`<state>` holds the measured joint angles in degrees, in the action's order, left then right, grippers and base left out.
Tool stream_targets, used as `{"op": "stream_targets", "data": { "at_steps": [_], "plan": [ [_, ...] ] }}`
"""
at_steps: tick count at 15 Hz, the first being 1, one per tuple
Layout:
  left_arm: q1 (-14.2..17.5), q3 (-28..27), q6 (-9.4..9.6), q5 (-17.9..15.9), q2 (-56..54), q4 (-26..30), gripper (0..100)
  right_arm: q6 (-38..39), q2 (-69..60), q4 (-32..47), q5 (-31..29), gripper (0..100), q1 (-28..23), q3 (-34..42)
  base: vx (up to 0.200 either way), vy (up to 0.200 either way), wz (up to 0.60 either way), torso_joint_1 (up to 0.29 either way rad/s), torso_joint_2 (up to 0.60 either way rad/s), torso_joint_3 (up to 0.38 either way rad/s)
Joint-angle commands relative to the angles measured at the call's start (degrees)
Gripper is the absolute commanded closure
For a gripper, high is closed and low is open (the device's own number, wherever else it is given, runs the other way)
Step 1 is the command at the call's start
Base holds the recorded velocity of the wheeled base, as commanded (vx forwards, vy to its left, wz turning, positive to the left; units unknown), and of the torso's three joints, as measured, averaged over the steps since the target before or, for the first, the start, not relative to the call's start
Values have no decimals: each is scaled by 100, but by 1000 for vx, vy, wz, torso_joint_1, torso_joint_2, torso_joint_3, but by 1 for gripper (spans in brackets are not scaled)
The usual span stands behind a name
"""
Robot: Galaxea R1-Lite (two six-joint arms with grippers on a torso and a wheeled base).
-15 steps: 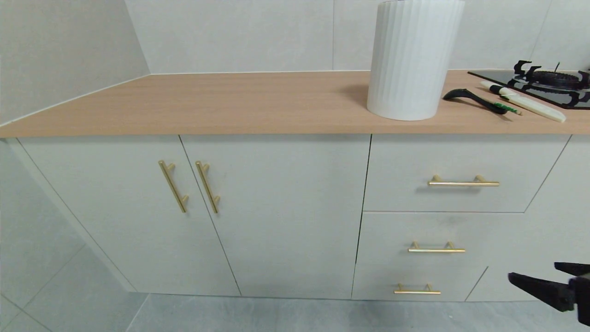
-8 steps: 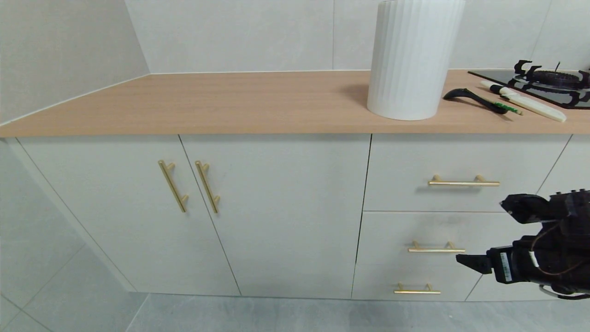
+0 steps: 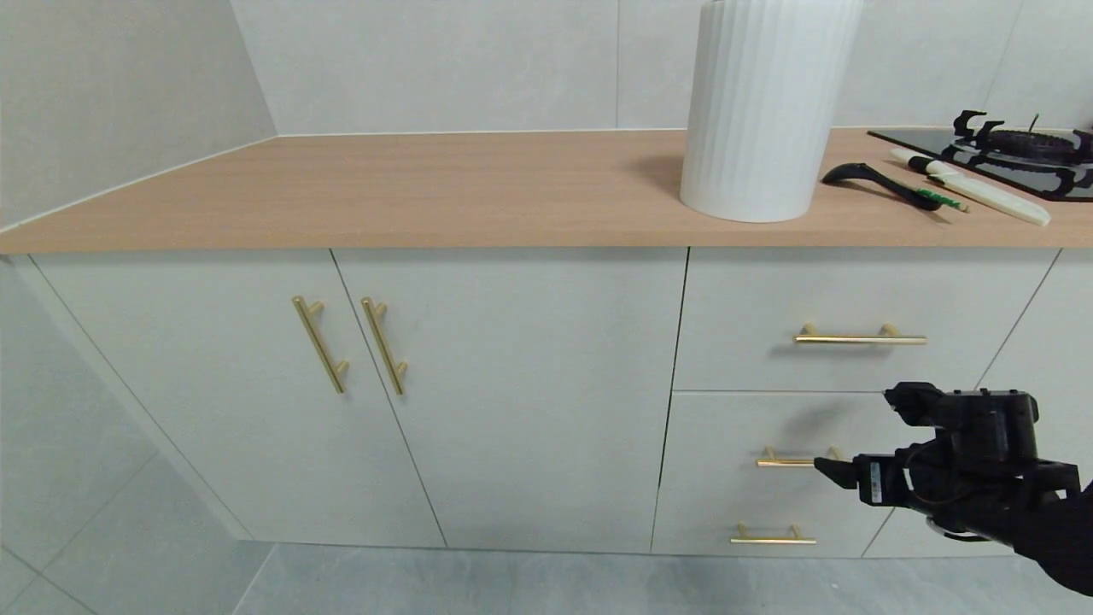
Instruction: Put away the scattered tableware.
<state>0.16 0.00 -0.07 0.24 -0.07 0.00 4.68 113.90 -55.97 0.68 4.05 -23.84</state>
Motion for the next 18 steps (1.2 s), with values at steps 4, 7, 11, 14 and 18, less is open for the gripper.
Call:
{"op": "stream_targets", "data": {
  "at_steps": [4, 7, 11, 14, 18],
  "plan": [
    [2, 0, -1, 2, 7, 0, 0, 121, 1451, -1558, -332, 0, -123, 152, 0, 0, 0, 0, 0, 0],
    [2, 0, -1, 2, 7, -9, 0, 94, 1460, -1672, -376, 0, -80, 64, 0, 0, 0, 0, 0, 0],
    [2, 0, -1, 2, 7, 0, 0, 15, 1504, -1619, -376, 0, -62, -279, 0, 0, 0, 0, 0, 0],
    [2, 0, -1, 2, 7, 0, 0, 15, 1680, -1628, -376, 0, -62, -507, 0, 0, 0, 0, 0, 0],
    [2, 0, -1, 2, 7, 0, 0, 15, 1847, -1637, -376, 0, -80, -700, 0, 0, 0, 0, 0, 0]
  ]
}}
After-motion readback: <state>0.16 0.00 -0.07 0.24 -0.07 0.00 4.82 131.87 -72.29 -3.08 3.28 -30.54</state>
